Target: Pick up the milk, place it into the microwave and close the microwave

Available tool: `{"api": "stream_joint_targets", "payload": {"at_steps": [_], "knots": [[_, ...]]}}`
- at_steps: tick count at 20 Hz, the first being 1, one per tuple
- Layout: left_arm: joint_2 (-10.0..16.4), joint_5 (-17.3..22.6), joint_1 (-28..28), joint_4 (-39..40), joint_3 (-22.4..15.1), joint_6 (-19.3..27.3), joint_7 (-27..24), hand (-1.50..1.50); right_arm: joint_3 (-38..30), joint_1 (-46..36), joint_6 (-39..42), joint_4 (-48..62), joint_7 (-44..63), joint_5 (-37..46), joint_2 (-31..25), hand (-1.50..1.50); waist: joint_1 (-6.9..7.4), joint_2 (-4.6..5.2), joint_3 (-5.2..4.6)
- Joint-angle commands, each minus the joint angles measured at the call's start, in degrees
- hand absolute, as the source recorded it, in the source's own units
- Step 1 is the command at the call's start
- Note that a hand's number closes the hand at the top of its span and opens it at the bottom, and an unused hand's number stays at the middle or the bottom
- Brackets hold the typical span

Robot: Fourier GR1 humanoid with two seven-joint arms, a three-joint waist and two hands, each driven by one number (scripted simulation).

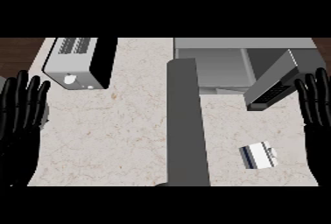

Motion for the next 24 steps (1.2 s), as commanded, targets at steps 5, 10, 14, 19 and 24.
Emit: {"api": "stream_joint_targets", "payload": {"at_steps": [5,10,14,19,24], "knots": [[5.25,7.38,-6.9,9.12,8.88,-5.08,-0.76,-1.5,6.74,11.59,-6.59,-3.32,-3.76,13.56,4.77,-1.5,-0.32,-2.26,0.14],[2.42,13.51,-4.39,12.34,8.95,-5.68,3.65,-1.5,16.32,17.18,-6.63,-5.45,-4.85,2.47,4.88,-1.5,-0.08,-2.36,0.17],[0.1,12.32,5.62,7.14,6.76,-7.96,-1.65,-1.5,22.56,18.53,-10.94,-3.83,-7.32,5.8,4.92,-1.5,0.53,-2.35,0.17],[-0.9,10.99,11.34,4.42,5.95,-9.7,-3.54,-1.5,23.64,24.59,-13.1,-6.5,-10.33,7.86,4.41,-1.5,0.46,-2.36,0.17],[-0.35,12.17,14.59,3.53,7.29,-12.1,-5.16,-1.5,24.24,27.22,-18.87,-5.27,-12.39,11.93,4.74,-1.5,0.4,-2.36,0.16]]}}
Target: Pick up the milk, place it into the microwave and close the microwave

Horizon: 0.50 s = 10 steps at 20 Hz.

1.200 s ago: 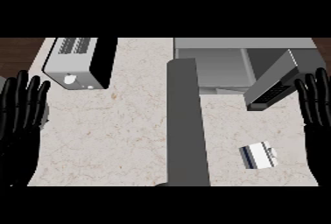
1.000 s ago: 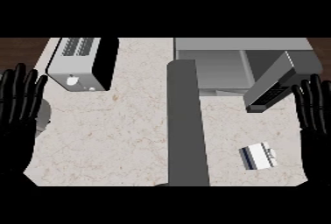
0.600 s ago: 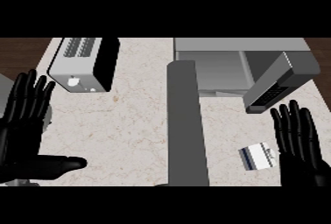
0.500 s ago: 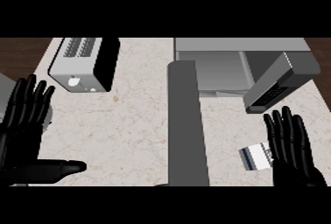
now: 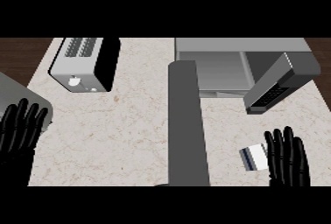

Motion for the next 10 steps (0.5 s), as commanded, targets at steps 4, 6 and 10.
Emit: {"api": "stream_joint_targets", "payload": {"at_steps": [4,6,10], "knots": [[-2.53,-1.62,6.4,-4.96,-2.78,-0.68,-0.97,-1.5,-2.55,-1.16,-8.57,7.88,-3.92,4.81,0.13,-1.5,0.26,0.02,0.03],[-3.02,-2.89,7.31,-7.56,-4.15,0.09,1.35,-1.5,-4.02,1.84,-8.18,4.89,-5.31,2.88,-0.87,-1.5,0.0,0.0,0.05],[-3.41,-0.89,11.26,-5.76,-2.28,-3.1,-3.98,-1.5,-1.99,-0.45,-14.3,8.54,-5.68,5.33,0.1,-1.5,0.19,0.02,0.01]]}}
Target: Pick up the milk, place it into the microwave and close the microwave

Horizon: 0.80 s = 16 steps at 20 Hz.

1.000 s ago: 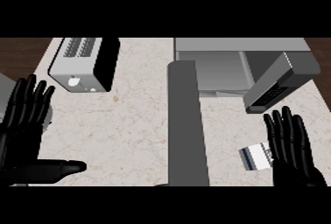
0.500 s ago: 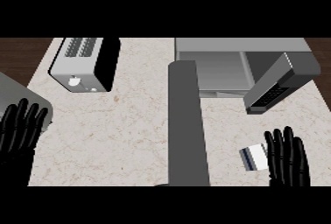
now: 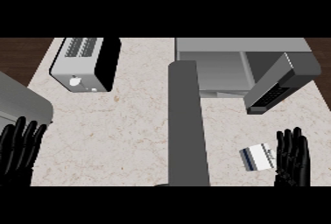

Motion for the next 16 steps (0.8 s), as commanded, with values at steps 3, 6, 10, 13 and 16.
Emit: {"api": "stream_joint_targets", "payload": {"at_steps": [3,6,10,13,16], "knots": [[-0.71,-1.68,3.68,0.93,-0.42,-2.24,-3.33,-1.5,-6.27,-2.85,-0.94,8.74,-6.05,-4.45,0.02,-1.5,0.05,0.1,0.0],[-1.8,-2.87,6.15,-0.42,-1.0,-2.94,-4.72,-1.5,-6.32,-2.29,-1.13,10.67,-7.89,-5.2,0.06,-1.5,0.04,0.08,0.0],[-1.26,-2.69,3.96,0.06,0.42,-3.24,-4.7,-1.5,-9.8,-2.43,-0.9,16.01,-12.12,-8.56,0.03,-1.5,-0.06,0.09,0.0],[-0.16,2.01,4.19,-2.38,2.63,-4.4,-0.86,-1.5,-11.63,-3.69,-2.24,18.67,-13.58,-7.78,0.32,-1.5,0.01,0.11,0.0],[-2.75,-2.25,3.66,-5.83,-1.42,-1.54,1.66,-1.5,-14.14,-4.25,-1.72,23.43,-16.1,-8.81,-0.2,-1.5,-0.02,0.11,0.01]]}}
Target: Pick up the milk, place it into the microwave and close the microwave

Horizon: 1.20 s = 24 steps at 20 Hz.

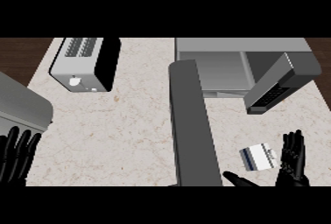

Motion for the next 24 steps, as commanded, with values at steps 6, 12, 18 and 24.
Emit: {"api": "stream_joint_targets", "payload": {"at_steps": [6,12,18,24], "knots": [[-0.89,-0.35,1.4,-2.48,0.58,-0.87,1.64,-1.5,-10.75,-3.13,6.02,12.68,-8.09,-7.55,-3.52,-1.5,0.1,0.03,0.01],[-2.22,-2.27,3.55,1.98,-0.73,-3.06,-4.47,-1.5,-10.73,-2.17,9.34,19.83,-12.87,-7.21,-3.08,-1.5,0.06,0.03,0.0],[-2.21,0.12,3.77,-2.01,1.74,-3.5,-0.89,-1.5,-14.13,-6.68,11.67,24.09,-10.58,-8.33,-5.35,-1.5,0.12,0.02,-0.01],[0.18,4.2,3.3,-0.32,5.97,-7.01,-0.51,-1.5,-18.29,-12.99,12.77,40.18,-18.6,-8.52,-6.06,-1.5,0.22,0.05,0.01]]}}
